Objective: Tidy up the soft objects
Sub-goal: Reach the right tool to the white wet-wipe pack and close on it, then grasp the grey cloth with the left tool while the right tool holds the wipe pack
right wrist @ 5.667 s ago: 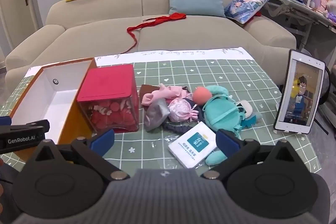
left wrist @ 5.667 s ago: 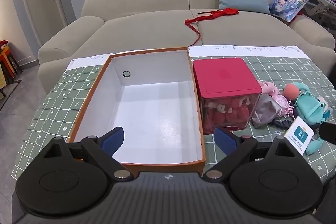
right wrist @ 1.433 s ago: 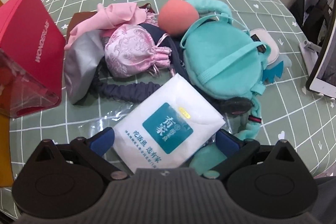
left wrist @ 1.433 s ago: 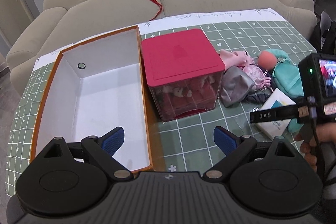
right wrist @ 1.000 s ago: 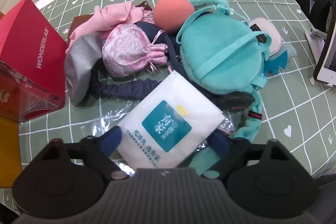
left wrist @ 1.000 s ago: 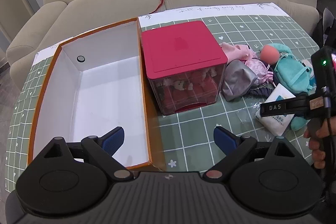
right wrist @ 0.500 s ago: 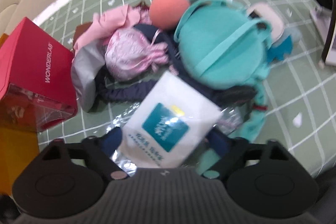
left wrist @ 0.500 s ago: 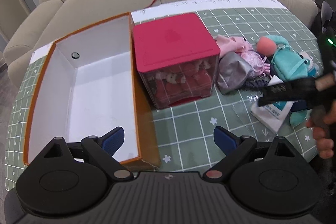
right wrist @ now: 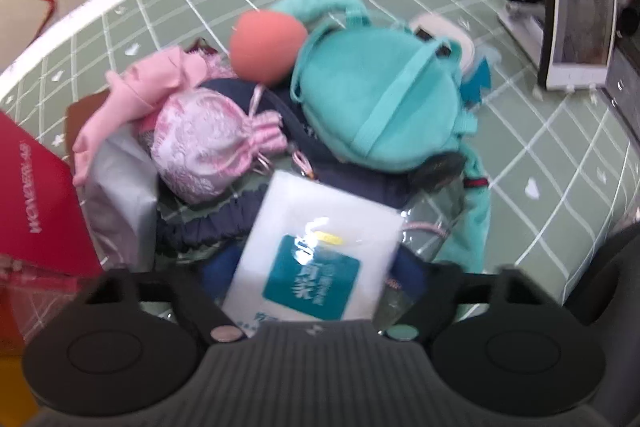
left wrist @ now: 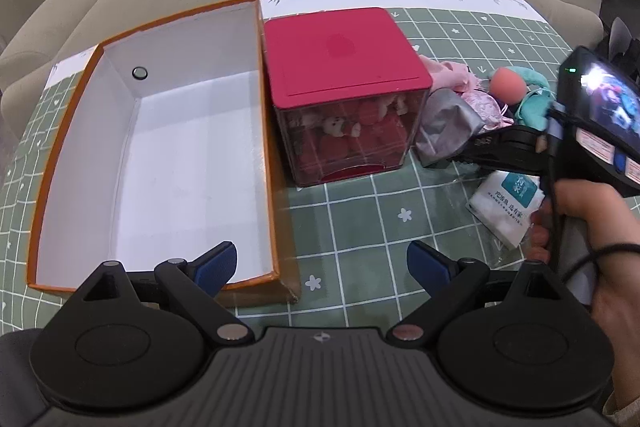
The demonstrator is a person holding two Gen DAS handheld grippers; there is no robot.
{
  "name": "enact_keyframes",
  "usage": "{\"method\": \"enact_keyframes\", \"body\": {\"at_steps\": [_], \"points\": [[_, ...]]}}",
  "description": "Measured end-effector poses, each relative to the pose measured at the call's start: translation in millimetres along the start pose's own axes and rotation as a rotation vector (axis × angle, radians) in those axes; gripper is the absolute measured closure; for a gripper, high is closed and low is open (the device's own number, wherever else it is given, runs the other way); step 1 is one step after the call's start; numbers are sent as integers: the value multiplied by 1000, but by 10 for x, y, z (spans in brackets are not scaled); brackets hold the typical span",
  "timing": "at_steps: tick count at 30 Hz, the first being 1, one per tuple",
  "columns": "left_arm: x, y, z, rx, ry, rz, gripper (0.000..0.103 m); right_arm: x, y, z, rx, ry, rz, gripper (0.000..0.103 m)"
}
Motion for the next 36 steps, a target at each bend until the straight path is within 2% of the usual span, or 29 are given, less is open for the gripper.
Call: {"method": "enact_keyframes", "body": {"at_steps": [3,7,9,11,13,18,19,20,22,23,28,31,34,36], "points": [[-15,-5,0,-1,-5,-4,0,-62,-23,-40,-37,-184,74,31],[-5,-54,15,22,8,1,0,-114,-102,-203,-120,-625,221,30],[7,-49,10,23,13,6,0,-47,-100,-221,-129,-689,237,28],[21,-29,-2,13,17,4,0,32,-60,-181,-136,-605,220,20],[36,-11,-6,6,20,4,0,58,-42,-155,-153,-511,211,17],[90,-28,-21,7,47,6,0,-1,-48,-193,-164,-407,138,18],[95,-32,-22,9,51,8,0,9,-55,-201,-158,-374,127,19],[97,-30,-25,8,51,12,0,48,-90,-223,-151,-357,123,24],[107,-12,-26,-1,50,20,0,68,-135,-220,-120,-350,129,37],[113,-4,-30,-3,50,22,0,87,-142,-211,-124,-336,132,40],[174,-38,2,25,70,8,0,161,-179,-207,-119,-349,164,43],[275,-13,66,34,86,10,0,212,-188,-141,-123,-408,199,43],[482,35,138,38,186,40,0,302,-182,-83,-150,-419,258,43],[631,0,170,70,223,36,0,358,-194,-23,-149,-418,285,43]]}}
Point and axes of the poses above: each gripper's, at about its wrist camera, not at the fingertips, and y roughly the way its jaws point, x to its right, z to its top, the point moved 5 cm from there along y, roughly the way its jaws point, and after that the axes turned 2 degrees about z, right-handed, at the moved point
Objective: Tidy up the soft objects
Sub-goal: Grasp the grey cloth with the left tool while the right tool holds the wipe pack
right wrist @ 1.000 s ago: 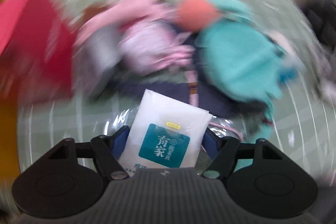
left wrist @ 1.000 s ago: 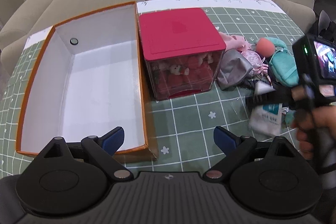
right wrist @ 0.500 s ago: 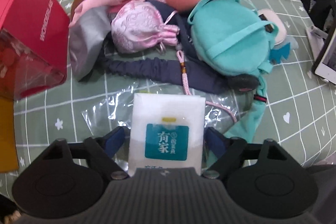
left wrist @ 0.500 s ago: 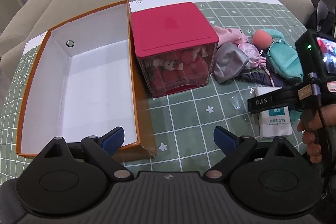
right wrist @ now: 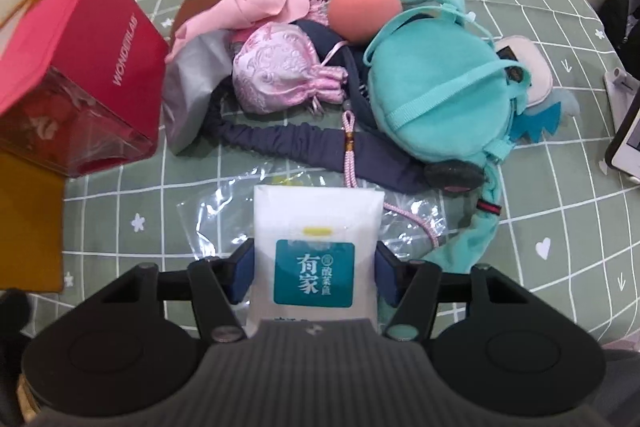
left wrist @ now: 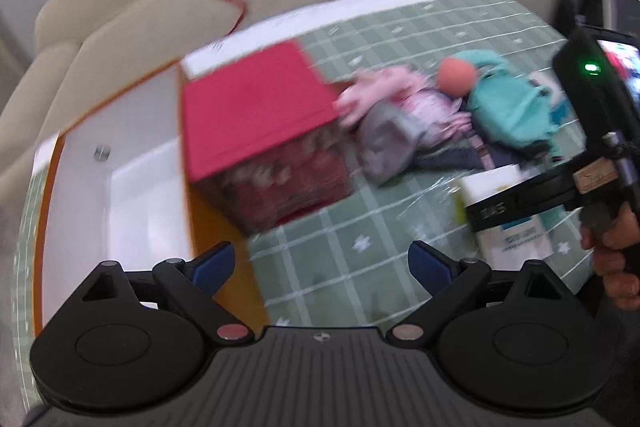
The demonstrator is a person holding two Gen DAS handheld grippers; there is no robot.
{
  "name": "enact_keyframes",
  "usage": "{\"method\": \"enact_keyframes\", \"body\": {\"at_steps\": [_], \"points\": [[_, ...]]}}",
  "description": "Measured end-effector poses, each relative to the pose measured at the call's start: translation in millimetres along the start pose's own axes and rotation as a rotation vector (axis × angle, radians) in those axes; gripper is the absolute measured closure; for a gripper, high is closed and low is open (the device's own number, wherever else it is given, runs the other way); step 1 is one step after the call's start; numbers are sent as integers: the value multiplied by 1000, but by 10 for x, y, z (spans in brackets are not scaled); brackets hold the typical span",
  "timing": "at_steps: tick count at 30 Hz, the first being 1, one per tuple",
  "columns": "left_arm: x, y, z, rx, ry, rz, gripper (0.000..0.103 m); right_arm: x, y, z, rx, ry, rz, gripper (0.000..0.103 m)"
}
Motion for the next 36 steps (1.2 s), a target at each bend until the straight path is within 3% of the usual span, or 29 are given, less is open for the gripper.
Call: {"method": "enact_keyframes", "body": {"at_steps": [5,7,14,18,21,28,33,36], "points": [[421,-55,146,101,164,-48,0,136,-94,30,17,-2,81,42],[559,-10,198,103,251,-52,0,196,-132,16,20,1,71,42],[806,120,296,255,388,-157,0,411,-174,3,30,45,86,42],[949,238,283,352,500,-96,0,466,-148,14,26,63,111,42],[1001,332,309,392,522,-55,0,463,-113,19,16,58,107,41],[1024,594,360,362,572,-47,0,487,-120,21,16,50,111,41],[1083,833,385,270,594,82,1,474,-134,4,11,8,93,41],[1136,977,417,222,585,140,11,478,-132,0,9,4,94,41]]}}
Point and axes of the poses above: each gripper's, at about its wrist camera, not at the fingertips, and y roughly the way its jaws point, x to its right, z to its top, the point moved 5 cm from there along y, roughly the way its jaws point, and after that the axes turned 2 degrees about z, right-handed, at the moved point
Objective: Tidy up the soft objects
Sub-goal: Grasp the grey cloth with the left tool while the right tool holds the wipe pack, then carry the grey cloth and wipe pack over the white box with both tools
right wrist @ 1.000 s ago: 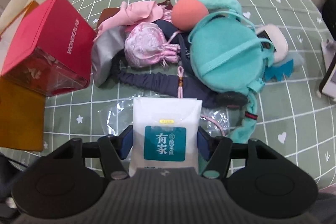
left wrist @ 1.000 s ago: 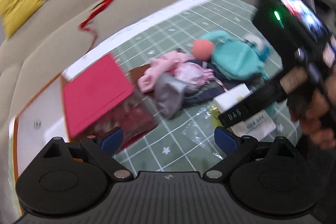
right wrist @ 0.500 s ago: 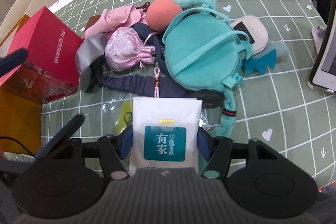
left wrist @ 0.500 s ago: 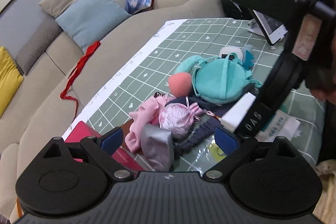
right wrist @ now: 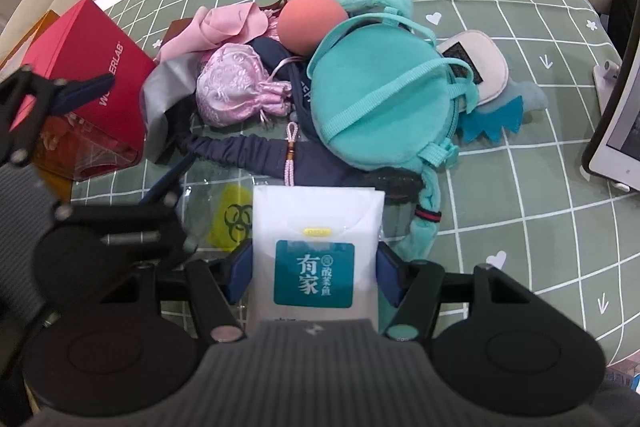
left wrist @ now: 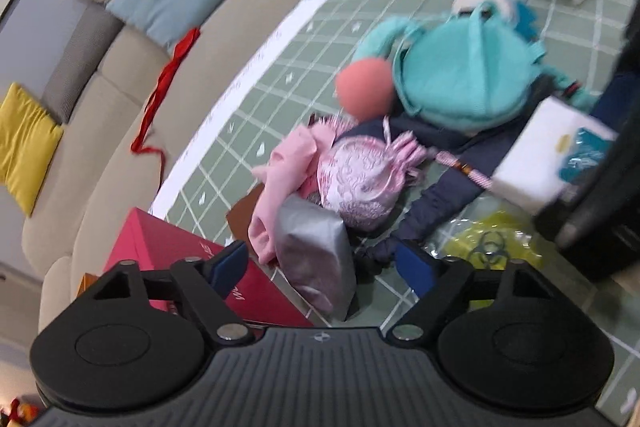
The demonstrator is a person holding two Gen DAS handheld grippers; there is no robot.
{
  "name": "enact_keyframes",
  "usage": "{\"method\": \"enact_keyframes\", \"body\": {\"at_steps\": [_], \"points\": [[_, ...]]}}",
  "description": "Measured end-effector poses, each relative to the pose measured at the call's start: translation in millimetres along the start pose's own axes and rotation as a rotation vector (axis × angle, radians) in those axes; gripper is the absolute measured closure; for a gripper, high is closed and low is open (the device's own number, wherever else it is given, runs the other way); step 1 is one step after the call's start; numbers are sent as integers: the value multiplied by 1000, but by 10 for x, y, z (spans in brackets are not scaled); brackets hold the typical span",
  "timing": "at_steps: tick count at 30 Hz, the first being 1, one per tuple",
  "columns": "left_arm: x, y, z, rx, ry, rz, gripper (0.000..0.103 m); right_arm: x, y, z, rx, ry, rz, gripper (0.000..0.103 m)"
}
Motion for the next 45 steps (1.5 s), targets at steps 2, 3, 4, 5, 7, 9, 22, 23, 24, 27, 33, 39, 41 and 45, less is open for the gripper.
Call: {"method": "enact_keyframes", "body": {"at_steps": [2,3,4,5,7,9,22,23,24,27,33,39,41,45], "points": [[30,107,9,-57,0,28,17,11,-1,-1,-1,5,6,41],[33,150,14,-71,-4,41,19,17,-4,-1,0,9,10,41],[34,164,19,-67,-8,55,27,25,-7,-1,0,13,15,41],[33,176,25,-65,-15,60,36,34,-10,0,1,17,21,41],[20,184,17,-76,-38,55,48,51,-9,2,1,24,29,40],[8,172,12,-84,-67,44,55,70,-9,6,1,31,34,40],[-202,36,-135,-76,-371,-116,103,79,0,-1,-4,24,24,40],[-234,11,-146,-75,-394,-126,103,78,0,1,-3,23,25,40],[-271,-43,-166,-73,-420,-136,103,78,1,4,-4,22,24,40],[-434,-308,-247,-46,-513,-188,103,84,8,6,-5,24,22,40],[-554,-768,-439,-44,-576,-308,103,56,21,3,-5,14,11,40],[-473,-629,-629,-119,-614,-308,103,21,31,-13,-3,-9,-5,40],[-478,-612,-637,-100,-613,-296,103,33,44,-12,-6,-4,-7,40],[-499,-514,-691,-103,-634,-257,103,24,59,-2,-10,-14,-13,40]]}}
Point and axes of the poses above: each gripper's, at about its wrist camera, not at the fingertips, and y roughly the way its jaws point, x to its right, z to its top, the point moved 5 cm from there along y, roughly the way its jaws point, and after that the axes turned 2 degrees about z, right-handed, at the moved point
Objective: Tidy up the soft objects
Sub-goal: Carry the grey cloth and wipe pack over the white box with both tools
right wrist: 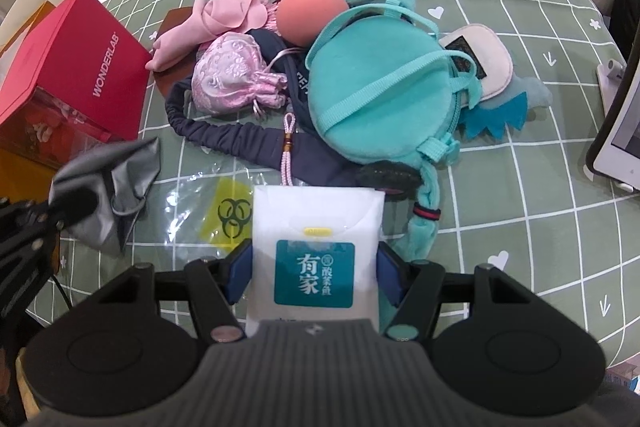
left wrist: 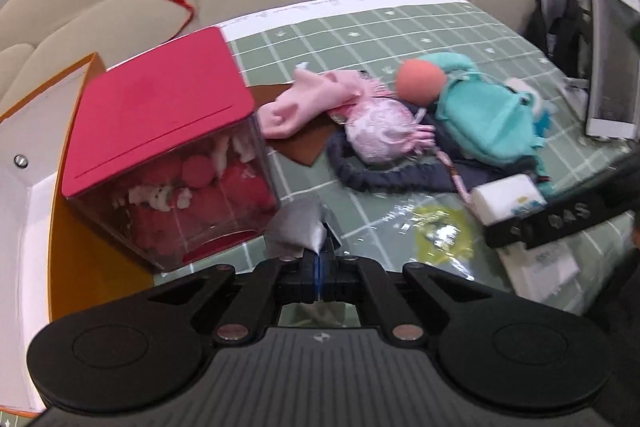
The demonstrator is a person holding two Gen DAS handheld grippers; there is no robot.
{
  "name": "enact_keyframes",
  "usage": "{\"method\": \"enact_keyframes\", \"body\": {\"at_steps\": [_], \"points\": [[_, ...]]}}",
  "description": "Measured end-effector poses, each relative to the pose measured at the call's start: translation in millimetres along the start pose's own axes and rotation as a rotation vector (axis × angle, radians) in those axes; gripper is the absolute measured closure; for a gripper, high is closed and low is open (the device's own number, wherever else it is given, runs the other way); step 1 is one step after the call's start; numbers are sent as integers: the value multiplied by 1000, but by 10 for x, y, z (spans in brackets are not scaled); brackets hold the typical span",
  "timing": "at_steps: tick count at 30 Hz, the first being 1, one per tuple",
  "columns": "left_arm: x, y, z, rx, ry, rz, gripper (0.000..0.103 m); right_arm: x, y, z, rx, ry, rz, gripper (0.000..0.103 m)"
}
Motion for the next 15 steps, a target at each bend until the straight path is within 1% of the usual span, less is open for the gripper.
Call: {"method": "enact_keyframes", "body": {"at_steps": [2,4,5,10,12,14,15], "points": [[-24,78,3,22,-15,30,103,-16,13,-1,-2,-10,-2,40],[-26,145,-7,23,-9,64,103,-11,17,6,-3,-7,1,40],[-33,151,-8,28,-15,69,103,-7,15,5,-3,-3,4,40],[-131,0,31,52,-85,35,103,-4,-46,31,13,12,20,40],[-168,-53,80,22,-107,22,103,-31,-124,58,39,15,28,41],[-217,-64,115,-54,-155,34,103,-76,-219,87,76,7,12,41],[-243,-74,126,-89,-188,28,103,-101,-258,99,84,2,5,41]]}}
Point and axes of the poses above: each gripper's, at about its wrist camera, not at the fingertips, and y roughly the way its jaws point, x to its right, z to its top, the point moved 5 cm from there along y, roughly the way its jaws point, and after that the axes turned 2 degrees about z, right-handed, at the moved point
